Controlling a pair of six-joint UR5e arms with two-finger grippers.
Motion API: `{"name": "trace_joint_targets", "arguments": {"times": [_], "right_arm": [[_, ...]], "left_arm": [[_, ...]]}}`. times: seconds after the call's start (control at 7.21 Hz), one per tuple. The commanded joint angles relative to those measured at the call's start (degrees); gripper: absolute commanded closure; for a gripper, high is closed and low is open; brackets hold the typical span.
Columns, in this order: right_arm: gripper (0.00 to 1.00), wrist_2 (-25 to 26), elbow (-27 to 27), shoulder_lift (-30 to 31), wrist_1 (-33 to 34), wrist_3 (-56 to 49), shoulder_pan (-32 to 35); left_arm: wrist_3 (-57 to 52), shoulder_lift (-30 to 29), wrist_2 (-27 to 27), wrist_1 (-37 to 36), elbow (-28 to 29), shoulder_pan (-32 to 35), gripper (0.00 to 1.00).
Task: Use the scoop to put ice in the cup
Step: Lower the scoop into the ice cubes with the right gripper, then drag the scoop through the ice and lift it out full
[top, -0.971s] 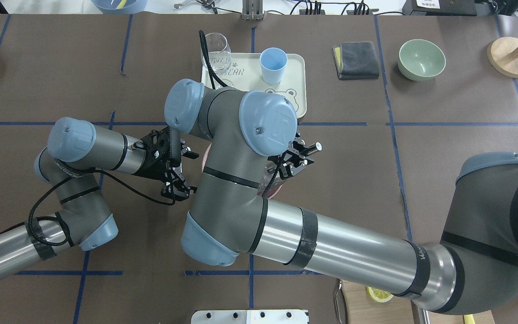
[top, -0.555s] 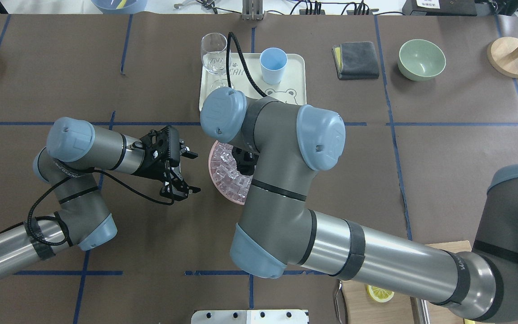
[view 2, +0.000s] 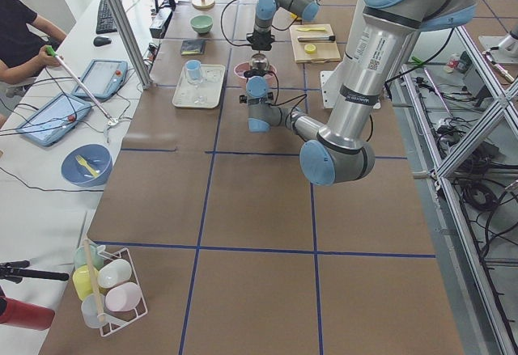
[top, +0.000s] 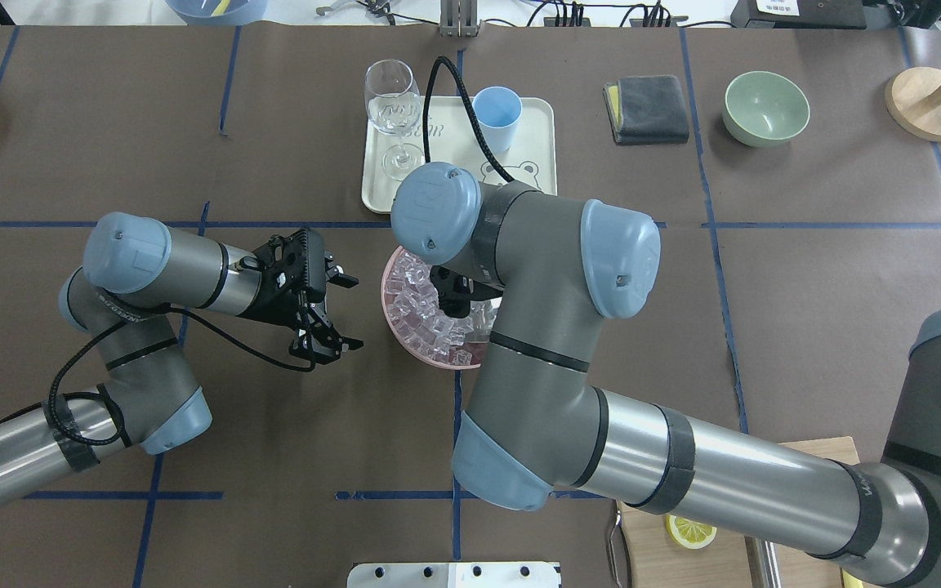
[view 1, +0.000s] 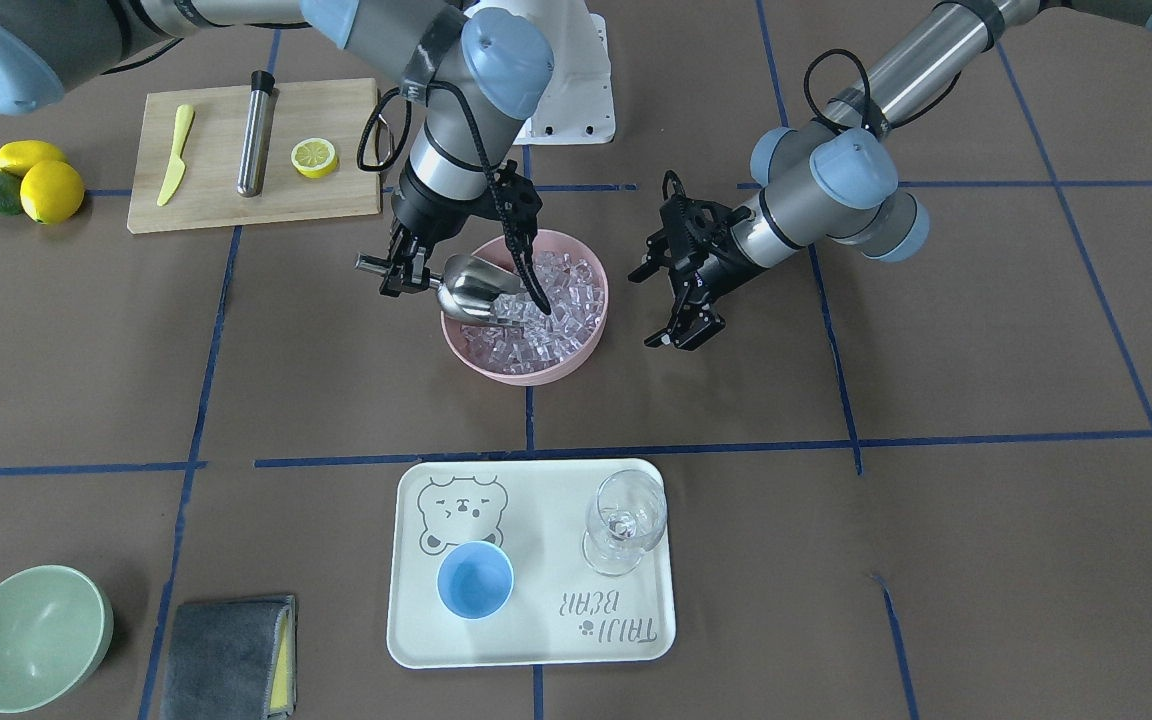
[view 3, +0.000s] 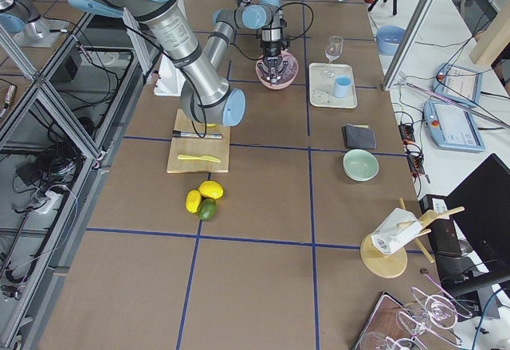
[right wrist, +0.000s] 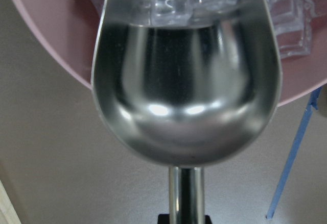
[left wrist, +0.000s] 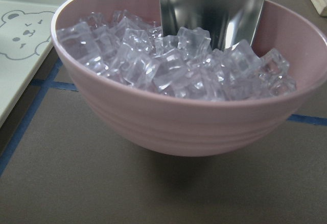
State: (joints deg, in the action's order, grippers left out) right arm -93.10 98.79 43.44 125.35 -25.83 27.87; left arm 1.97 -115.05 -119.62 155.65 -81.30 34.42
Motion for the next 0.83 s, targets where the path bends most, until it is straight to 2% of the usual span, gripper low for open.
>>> {"name": "trace_joint_targets", "arguments": {"times": [0.0,0.42,0.69], "right_arm": [[1.00,-4.53,4.12,5.76,-7.72,0.43,1.65],[1.00,-8.22,4.30,7.44,-14.58,3.40,2.19],[1.00,-10.17,4.30,10.68,-22.03,5.60,2.27]], "left_arm": [[-0.03,0.09,0.00,-0.09,0.00,0.03,0.00],[-0.12,0.18,0.00,-0.09,0.00,0.12,0.00],[-0.21,0.27,0.00,-0.09,0.00,0.29,0.00]]}}
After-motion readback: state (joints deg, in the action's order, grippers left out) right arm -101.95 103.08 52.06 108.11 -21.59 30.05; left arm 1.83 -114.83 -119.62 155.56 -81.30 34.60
